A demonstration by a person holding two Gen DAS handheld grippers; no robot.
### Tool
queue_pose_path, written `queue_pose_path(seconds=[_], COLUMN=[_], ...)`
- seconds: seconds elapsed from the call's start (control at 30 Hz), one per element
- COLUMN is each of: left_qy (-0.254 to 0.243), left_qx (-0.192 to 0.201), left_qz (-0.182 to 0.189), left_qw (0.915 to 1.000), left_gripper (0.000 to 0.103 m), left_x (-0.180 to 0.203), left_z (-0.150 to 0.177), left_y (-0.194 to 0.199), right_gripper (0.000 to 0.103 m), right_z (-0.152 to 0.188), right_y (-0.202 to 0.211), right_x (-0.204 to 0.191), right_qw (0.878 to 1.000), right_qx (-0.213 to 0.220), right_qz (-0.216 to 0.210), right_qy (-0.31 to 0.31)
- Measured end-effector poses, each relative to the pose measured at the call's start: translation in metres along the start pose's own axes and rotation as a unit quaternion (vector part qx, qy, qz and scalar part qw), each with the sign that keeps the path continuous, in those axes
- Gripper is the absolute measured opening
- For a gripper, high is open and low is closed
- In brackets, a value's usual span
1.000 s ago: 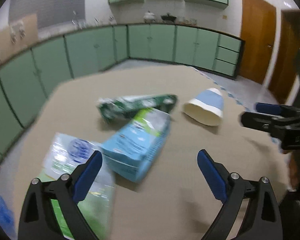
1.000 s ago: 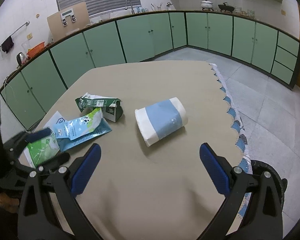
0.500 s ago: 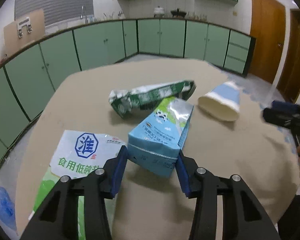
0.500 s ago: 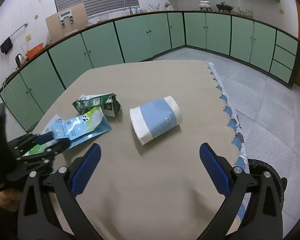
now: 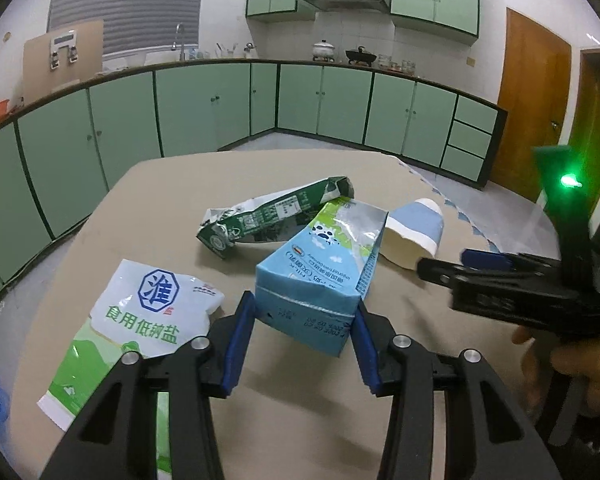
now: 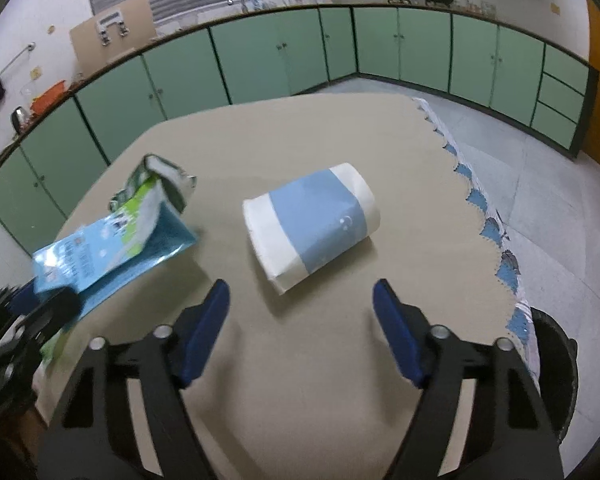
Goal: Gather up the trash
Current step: 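Grasp the blue milk carton with the left gripper while the right grasps the white-and-blue paper cup, then carry both items over the black bin and open both grippers to drop them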
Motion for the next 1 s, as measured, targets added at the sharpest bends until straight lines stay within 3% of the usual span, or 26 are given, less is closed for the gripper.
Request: queue_pose_path(seconds=[0.1, 0.3, 0.4, 0.77, 1.0], left_qy=[-0.004, -0.004, -0.006, -0.025, -0.048], left_qx=[0.001, 0.002, 0.006, 0.024, 0.035], left_qz=[0.003, 0.007, 0.012, 0.035, 0.063], left_qw=[1.0000, 1.0000, 0.9999, 0.9988, 0.9963], left_gripper=[0.046, 0.046, 0.046, 0.046, 0.046], left_x=[0.005, 0.006, 0.011, 0.038, 0.082], left_z=[0.001, 0.001, 0.001, -0.016, -0.029], left_y=[0.001, 0.001, 0.005, 0.026, 0.033], right_gripper=[0.064, 0.015, 0.006, 0.004, 0.003], right_z=[-0.001, -0.001, -0.001, 0.007, 0.014], right_y=[-0.007, -0.005, 0.004, 0.063, 0.113], right_x=[0.005, 0.019, 0.025, 0.049, 0.101], right_qw=[1.000, 1.000, 1.000, 0.999, 0.996], right_qx=[-0.004, 0.000, 0.010, 0.027, 0.048], right_qz=[0.008, 0.004, 0.001, -0.019, -0.001], right_qy=[-0.009, -0.018, -0.016, -0.039, -0.074])
Point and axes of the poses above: each gripper's, at about its wrist camera, not at the fingertips, and y roughly against the way its jaws point, x to its right, z to its underside, the point moved 10 cm from there along -y, roughly the way its jaws point, and after that the axes turned 1 degree about -x, right-handed, at the moved point
